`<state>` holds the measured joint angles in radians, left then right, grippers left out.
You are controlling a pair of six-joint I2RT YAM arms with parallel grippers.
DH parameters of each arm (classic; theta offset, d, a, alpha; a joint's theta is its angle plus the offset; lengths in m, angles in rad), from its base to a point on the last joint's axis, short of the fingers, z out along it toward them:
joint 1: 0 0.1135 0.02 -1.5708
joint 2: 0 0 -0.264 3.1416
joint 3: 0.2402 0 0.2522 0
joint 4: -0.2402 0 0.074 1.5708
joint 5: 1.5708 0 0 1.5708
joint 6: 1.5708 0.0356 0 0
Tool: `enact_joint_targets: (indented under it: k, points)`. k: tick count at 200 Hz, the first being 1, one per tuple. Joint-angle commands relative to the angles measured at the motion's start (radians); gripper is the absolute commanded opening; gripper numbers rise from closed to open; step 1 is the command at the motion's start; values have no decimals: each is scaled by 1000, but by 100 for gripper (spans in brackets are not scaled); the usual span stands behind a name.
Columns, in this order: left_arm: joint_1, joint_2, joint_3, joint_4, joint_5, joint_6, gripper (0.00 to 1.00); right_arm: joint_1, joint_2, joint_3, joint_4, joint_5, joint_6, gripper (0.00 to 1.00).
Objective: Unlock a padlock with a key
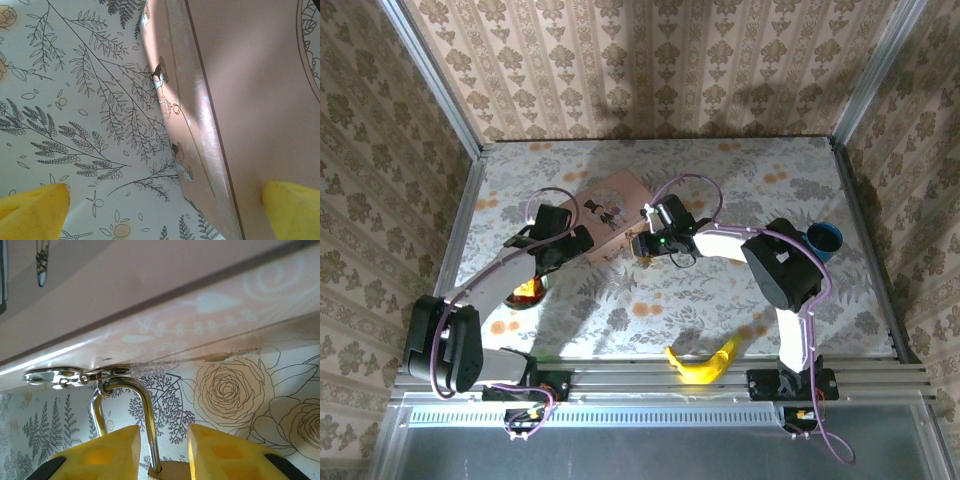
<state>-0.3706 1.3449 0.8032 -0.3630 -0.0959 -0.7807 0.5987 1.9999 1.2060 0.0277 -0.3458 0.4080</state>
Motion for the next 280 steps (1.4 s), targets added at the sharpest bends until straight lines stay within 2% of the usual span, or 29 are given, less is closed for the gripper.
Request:
enact_joint_targets:
  k: [1,37,78,131,197,280]
  points:
    - [7,18,2,-1,5,20,100,-5,26,30,17,-21,23,33]
    - [7,10,-7,2,11,17,100,-5,39,39,18,-21,50,31]
    - [7,1,-22,7,13,6,100,-5,30,20,45,-13,108,0]
    - [7,-10,-36,10,13,-11,100,-7,-1,-26,103,-7,245,0]
    - [7,-56,-79,24,6,-61,100,-11,0,-71,234,-59,477,0]
    - [7,-66,-110,53,22,-86,100,-13,-4,-175,452,-14,670,0]
